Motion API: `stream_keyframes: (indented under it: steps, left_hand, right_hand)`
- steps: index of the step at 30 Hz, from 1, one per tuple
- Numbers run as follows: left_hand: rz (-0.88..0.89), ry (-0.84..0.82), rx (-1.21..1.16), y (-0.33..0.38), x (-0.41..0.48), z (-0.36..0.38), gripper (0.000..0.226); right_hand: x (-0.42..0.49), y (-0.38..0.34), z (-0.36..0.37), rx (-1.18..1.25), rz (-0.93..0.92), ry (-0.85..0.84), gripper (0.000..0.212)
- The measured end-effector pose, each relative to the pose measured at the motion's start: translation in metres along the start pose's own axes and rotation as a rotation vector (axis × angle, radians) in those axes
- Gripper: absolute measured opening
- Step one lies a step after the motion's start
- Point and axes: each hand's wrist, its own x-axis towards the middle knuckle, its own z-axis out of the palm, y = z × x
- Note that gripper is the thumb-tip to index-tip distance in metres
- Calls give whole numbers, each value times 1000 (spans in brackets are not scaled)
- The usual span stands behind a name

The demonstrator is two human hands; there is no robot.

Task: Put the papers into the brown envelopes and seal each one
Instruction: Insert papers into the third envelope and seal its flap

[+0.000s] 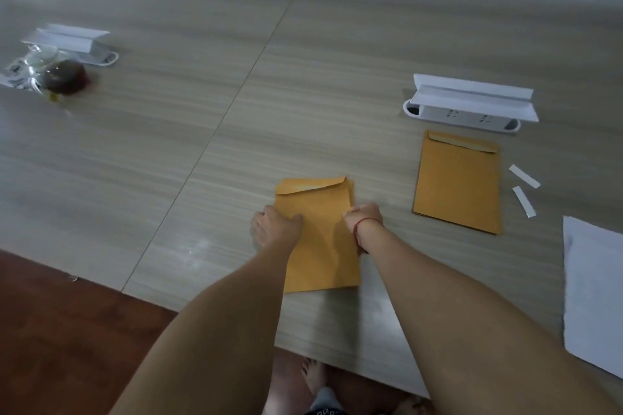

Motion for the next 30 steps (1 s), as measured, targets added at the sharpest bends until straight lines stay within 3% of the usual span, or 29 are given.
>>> stream_keyframes:
  steps: [9, 15, 18, 21, 25, 30]
  left_hand:
    - [80, 15, -102, 37, -38, 12, 55]
    - [150, -36, -123, 76, -109, 49, 42]
    - [147, -43, -55, 92, -145, 79, 47]
    - [173, -116, -91, 101, -171, 106, 45]
    - [224, -155, -122, 100, -198, 135, 31]
    - [222, -159, -80, 93, -220, 156, 34]
  right_hand:
    - [-5, 17, -54, 213, -11, -40, 39]
    - [-9, 58, -139, 226, -34, -12, 38]
    - [-13, 83, -186, 238, -31, 49, 23]
    - [-15, 109, -219, 227, -18, 80, 36]
    - [-13, 143, -245, 228, 19, 120, 27]
    - [-4, 181, -249, 111, 12, 125, 23]
